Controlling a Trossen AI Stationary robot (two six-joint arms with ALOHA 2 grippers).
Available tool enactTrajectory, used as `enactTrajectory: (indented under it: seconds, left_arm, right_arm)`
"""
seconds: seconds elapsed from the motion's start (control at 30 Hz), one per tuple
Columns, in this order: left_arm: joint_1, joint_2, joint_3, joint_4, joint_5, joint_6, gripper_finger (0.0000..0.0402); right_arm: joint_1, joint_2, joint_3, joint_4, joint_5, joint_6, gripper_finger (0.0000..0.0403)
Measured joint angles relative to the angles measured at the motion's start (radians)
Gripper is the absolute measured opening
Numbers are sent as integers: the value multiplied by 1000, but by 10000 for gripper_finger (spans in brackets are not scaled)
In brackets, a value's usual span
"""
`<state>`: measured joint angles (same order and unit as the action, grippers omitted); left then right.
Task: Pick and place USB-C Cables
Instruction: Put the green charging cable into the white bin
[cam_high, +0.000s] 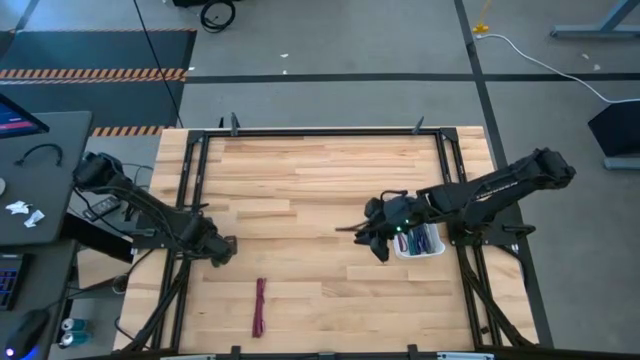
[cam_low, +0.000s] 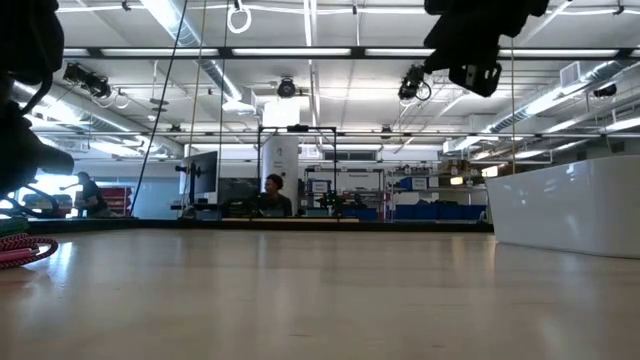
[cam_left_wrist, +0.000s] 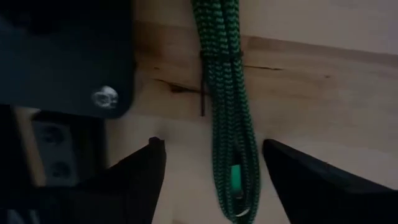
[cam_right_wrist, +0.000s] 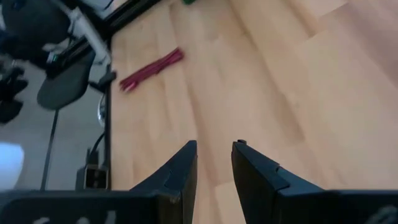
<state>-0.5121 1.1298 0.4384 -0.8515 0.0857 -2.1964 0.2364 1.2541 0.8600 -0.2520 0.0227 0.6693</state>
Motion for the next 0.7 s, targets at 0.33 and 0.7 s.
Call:
enactTrajectory:
  seconds: [0.33,0.7]
  left_arm:
    - [-1,-2,-30,64,-55,-5,177]
    - [-18,7,3,195,-214,30,20]
  right_arm:
    - [99,-12,0,-63,0,16,105]
    - [110,-283,0,-73,166,-17,105]
